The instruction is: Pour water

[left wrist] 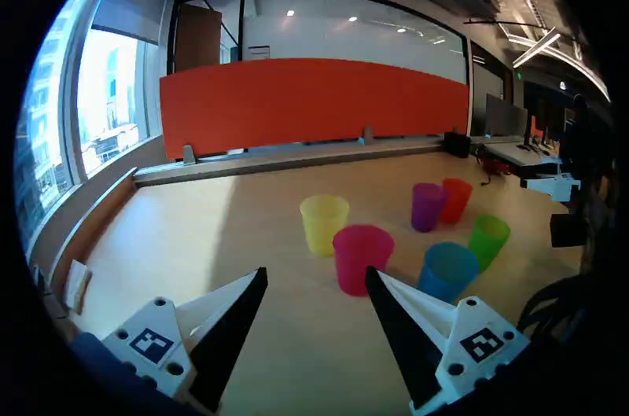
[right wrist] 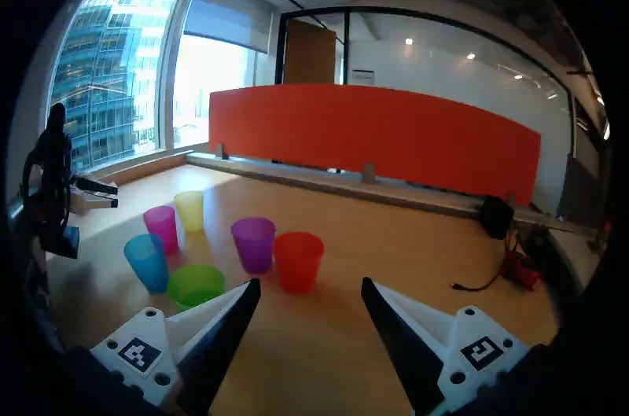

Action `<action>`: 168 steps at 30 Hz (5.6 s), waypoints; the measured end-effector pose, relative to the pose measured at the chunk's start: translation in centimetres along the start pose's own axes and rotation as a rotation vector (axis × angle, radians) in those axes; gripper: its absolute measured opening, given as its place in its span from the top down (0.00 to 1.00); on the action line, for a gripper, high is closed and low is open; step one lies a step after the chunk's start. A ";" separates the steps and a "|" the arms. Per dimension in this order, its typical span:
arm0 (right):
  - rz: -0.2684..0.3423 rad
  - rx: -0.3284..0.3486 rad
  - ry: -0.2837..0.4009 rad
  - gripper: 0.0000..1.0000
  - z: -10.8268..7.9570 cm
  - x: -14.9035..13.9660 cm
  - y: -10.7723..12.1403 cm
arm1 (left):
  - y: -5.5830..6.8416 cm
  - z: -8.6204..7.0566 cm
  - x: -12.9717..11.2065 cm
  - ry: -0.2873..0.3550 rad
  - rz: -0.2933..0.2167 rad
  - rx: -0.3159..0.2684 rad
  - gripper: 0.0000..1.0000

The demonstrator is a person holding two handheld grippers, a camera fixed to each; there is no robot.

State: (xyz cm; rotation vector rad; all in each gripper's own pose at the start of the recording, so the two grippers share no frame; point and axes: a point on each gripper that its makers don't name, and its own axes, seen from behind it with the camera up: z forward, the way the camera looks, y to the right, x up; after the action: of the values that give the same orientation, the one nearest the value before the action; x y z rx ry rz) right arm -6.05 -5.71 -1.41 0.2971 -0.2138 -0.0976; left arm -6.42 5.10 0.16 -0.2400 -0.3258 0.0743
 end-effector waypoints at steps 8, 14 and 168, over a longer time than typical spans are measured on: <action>0.004 -0.087 0.092 0.00 -0.2 2.3 1.3 | -0.3 -0.2 2.6 0.095 -0.032 0.044 0.08; 0.001 -0.150 0.156 0.00 -0.5 3.9 2.1 | -0.3 -0.6 4.3 0.155 -0.044 0.075 0.08; 0.075 -0.399 0.426 0.01 -5.1 6.9 5.1 | -3.0 -0.8 1.0 0.353 -0.052 0.252 0.08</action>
State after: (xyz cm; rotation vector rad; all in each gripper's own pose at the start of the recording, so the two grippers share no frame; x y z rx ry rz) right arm 2.12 -0.32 -3.36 -0.0911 0.2177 0.0003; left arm -5.09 2.18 0.49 0.0071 0.0303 0.0204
